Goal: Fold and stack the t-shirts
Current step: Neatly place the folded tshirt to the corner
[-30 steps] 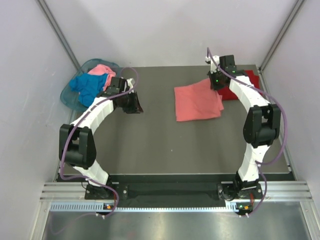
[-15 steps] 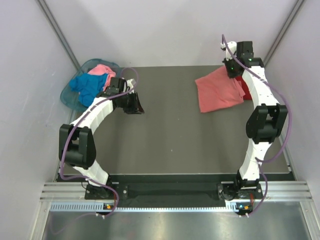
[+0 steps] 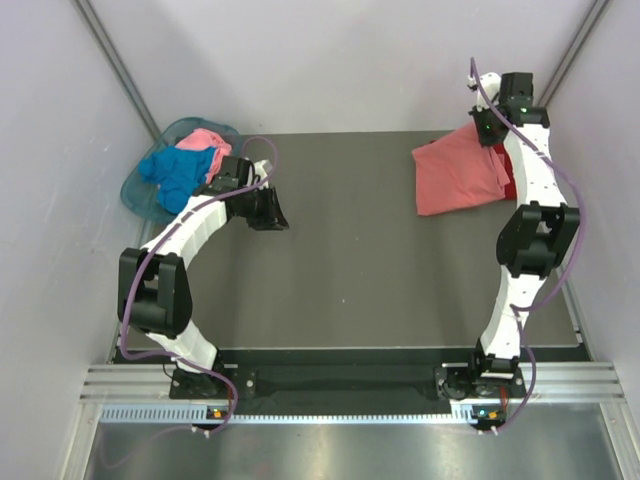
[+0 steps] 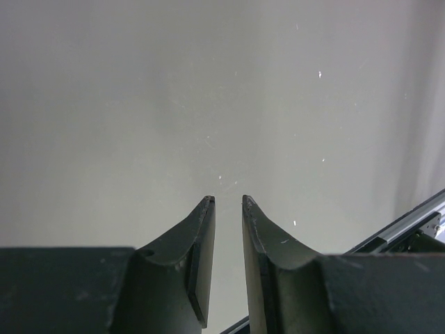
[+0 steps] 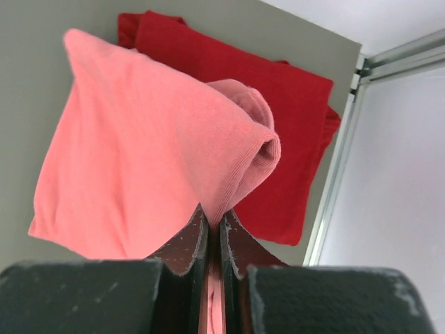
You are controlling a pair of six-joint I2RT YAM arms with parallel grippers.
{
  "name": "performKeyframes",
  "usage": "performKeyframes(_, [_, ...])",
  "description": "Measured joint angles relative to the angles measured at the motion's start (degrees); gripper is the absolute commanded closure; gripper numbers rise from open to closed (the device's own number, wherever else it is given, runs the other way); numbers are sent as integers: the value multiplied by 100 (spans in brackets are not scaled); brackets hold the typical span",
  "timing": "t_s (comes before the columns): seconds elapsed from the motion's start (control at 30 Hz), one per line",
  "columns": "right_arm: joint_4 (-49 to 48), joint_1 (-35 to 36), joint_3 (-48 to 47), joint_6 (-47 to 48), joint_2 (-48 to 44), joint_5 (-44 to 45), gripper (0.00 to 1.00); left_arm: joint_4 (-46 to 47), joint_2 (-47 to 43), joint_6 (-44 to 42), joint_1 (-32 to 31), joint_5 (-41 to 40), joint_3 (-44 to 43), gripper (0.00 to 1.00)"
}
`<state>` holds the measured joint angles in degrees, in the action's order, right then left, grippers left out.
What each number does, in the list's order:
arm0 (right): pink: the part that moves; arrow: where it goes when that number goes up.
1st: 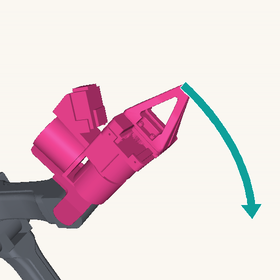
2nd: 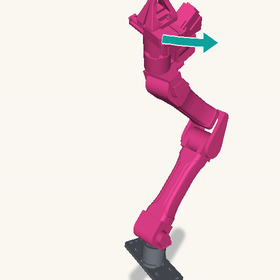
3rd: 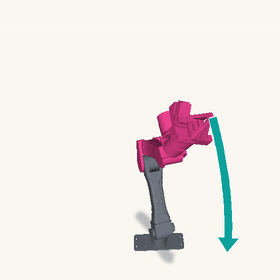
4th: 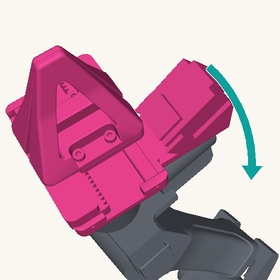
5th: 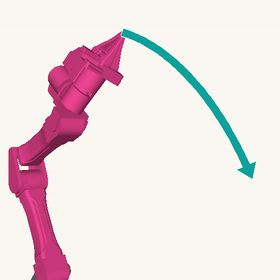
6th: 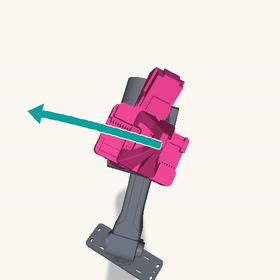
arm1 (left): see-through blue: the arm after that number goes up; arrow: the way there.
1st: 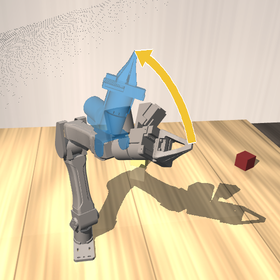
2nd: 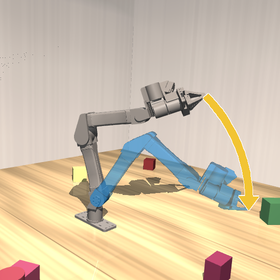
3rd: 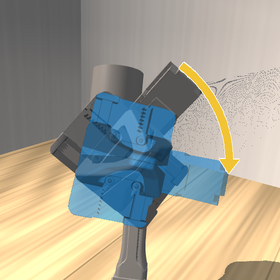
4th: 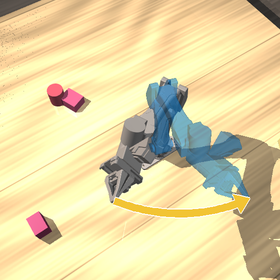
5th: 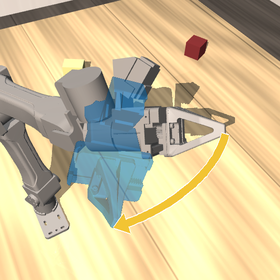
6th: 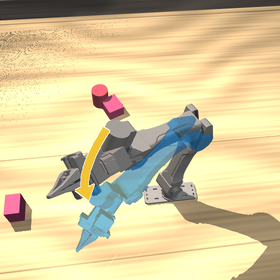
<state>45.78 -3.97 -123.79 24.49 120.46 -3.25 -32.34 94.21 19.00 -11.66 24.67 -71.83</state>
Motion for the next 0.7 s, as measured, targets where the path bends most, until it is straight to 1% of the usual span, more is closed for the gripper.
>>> performKeyframes(0.43, [52, -245, -516, 101, 232, -313, 100, 2, 0, -2, 0, 37, 11, 73])
performKeyframes(0.7, [-136, -461, -575, 33, 273, -634, 100, 2, 0, -11, 0, 92, 17, 73])
